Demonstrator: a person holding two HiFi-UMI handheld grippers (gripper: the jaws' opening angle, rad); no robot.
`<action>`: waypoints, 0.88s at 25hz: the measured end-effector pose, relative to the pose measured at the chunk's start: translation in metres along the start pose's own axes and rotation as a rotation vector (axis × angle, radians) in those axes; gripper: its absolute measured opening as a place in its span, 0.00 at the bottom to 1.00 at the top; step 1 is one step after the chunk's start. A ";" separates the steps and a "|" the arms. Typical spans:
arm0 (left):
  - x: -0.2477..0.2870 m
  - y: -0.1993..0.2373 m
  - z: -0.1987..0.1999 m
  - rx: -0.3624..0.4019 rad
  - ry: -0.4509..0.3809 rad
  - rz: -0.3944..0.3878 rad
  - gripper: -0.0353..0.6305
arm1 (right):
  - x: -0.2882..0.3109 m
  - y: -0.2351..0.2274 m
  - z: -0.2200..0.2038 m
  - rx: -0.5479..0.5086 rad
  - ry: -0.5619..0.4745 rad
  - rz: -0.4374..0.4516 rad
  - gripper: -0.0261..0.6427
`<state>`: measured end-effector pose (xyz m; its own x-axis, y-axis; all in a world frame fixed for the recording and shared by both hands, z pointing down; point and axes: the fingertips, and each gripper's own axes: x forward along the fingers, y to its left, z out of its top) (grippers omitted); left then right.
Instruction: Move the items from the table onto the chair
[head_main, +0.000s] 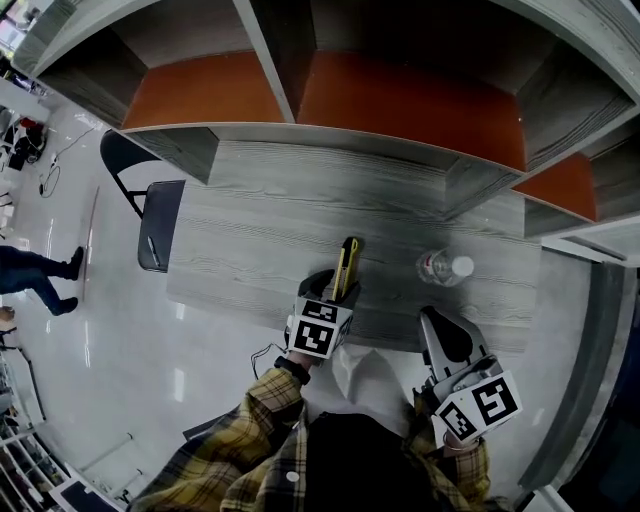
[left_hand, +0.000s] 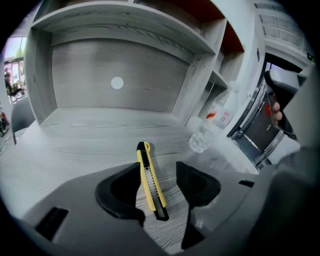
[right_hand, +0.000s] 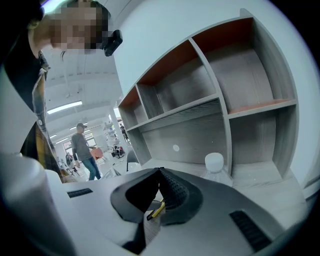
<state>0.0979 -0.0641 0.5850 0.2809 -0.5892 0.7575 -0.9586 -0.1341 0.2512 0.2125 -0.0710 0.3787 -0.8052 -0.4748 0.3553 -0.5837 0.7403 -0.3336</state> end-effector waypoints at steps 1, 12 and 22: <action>0.006 0.003 -0.007 -0.002 0.019 0.017 0.38 | -0.001 -0.001 -0.003 0.008 0.003 0.001 0.07; 0.031 0.013 -0.038 -0.029 0.100 0.146 0.33 | -0.012 -0.013 -0.018 0.064 -0.001 0.003 0.07; 0.030 0.020 -0.039 -0.036 0.101 0.201 0.23 | -0.020 -0.023 -0.018 0.063 -0.007 0.007 0.07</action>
<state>0.0891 -0.0532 0.6364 0.0890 -0.5182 0.8506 -0.9941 0.0076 0.1087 0.2435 -0.0703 0.3952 -0.8100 -0.4730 0.3466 -0.5831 0.7126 -0.3902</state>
